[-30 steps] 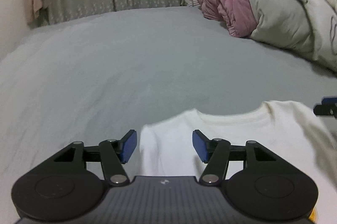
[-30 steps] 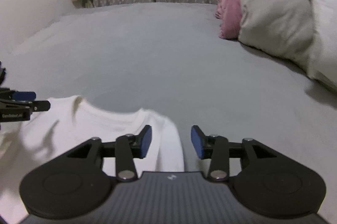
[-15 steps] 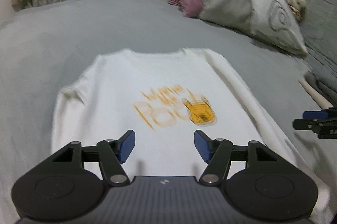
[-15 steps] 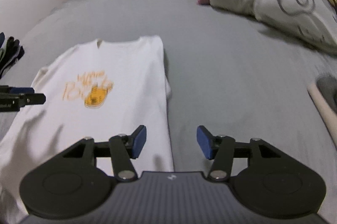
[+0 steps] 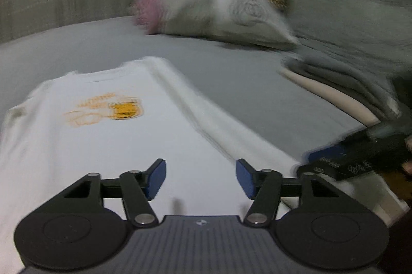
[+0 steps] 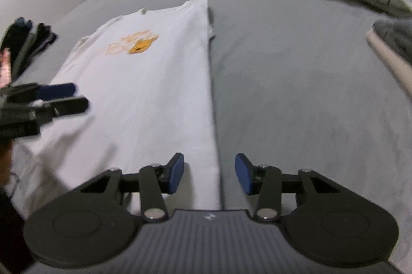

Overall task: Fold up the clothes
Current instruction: 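Grasp a sleeve cuff with the right gripper and pull it outward, then lay the stretched sleeve on the bed and open the right gripper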

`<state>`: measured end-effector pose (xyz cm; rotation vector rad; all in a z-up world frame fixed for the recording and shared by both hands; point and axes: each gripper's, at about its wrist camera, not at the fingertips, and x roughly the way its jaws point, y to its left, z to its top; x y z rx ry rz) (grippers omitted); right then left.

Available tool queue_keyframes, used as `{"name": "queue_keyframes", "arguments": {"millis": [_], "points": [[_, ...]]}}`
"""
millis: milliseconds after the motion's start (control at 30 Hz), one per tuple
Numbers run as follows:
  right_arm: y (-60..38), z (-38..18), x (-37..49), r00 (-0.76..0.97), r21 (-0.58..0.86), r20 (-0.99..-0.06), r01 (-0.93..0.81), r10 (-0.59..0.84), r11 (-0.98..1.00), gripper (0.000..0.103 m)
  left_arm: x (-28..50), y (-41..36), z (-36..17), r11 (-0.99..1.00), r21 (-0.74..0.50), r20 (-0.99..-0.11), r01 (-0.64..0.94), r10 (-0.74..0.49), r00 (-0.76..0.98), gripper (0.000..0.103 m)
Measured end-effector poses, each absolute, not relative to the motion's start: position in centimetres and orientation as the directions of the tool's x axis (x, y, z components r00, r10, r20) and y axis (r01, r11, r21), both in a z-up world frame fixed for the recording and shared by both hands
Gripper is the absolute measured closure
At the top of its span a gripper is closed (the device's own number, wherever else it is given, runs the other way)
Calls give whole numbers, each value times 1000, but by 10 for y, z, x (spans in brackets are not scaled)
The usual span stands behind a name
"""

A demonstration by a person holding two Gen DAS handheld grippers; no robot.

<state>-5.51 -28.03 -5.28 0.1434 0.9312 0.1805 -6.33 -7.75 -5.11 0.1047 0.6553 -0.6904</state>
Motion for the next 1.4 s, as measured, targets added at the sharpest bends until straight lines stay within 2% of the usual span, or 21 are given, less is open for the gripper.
{"name": "queue_keyframes", "arguments": {"millis": [33, 67, 200, 300, 333, 367, 433, 500, 533, 667, 867, 967, 1267, 1400], "points": [[-281, -54, -56, 576, 210, -785, -96, 226, 973, 65, -68, -83, -55, 754, -128, -597, 645, -578, 557, 88], [-283, -56, -58, 568, 219, -789, -98, 235, 971, 67, -73, -88, -59, 732, -137, -601, 667, -597, 531, 92], [-288, -64, -60, 545, 255, -797, -88, 261, 963, 69, -84, -109, -86, 669, -138, -670, 730, -606, 428, 94], [-287, -68, -62, 544, 269, -795, -82, 270, 960, 71, -86, -116, -94, 661, -104, -680, 743, -592, 432, 95], [-286, -69, -62, 547, 263, -794, -85, 266, 961, 77, -83, -116, -93, 660, -115, -681, 743, -596, 425, 94], [-284, -69, -63, 551, 255, -793, -91, 262, 963, 91, -81, -114, -92, 661, -124, -680, 740, -600, 422, 93], [-280, -65, -65, 561, 236, -787, -109, 255, 966, 98, -78, -109, -89, 665, -136, -674, 735, -606, 423, 88], [-282, -56, -69, 589, 209, -772, -118, 238, 971, 99, -80, -104, -85, 670, -132, -663, 731, -608, 437, 78], [-286, -51, -71, 606, 197, -763, -111, 224, 974, 99, -80, -102, -83, 673, -129, -656, 728, -608, 446, 77], [-316, -22, -75, 706, 122, -703, 1, 86, 993, 99, -78, -98, -80, 678, -135, -650, 722, -611, 452, 77], [-351, 4, -60, 760, -14, -635, 165, -136, 986, 99, -59, -101, -78, 699, -131, -663, 703, -589, 462, 77], [-360, 4, -41, 744, -131, -612, 237, -267, 963, 99, -42, -100, -76, 717, -144, -667, 682, -579, 468, 77], [-396, -24, 24, 666, -269, -594, 364, -451, 892, 99, 10, -99, -72, 769, -213, -684, 602, -558, 471, 76], [-408, -25, 50, 634, -386, -544, 393, -550, 835, 101, 12, -93, -79, 765, -194, -685, 614, -554, 473, 76]]}}
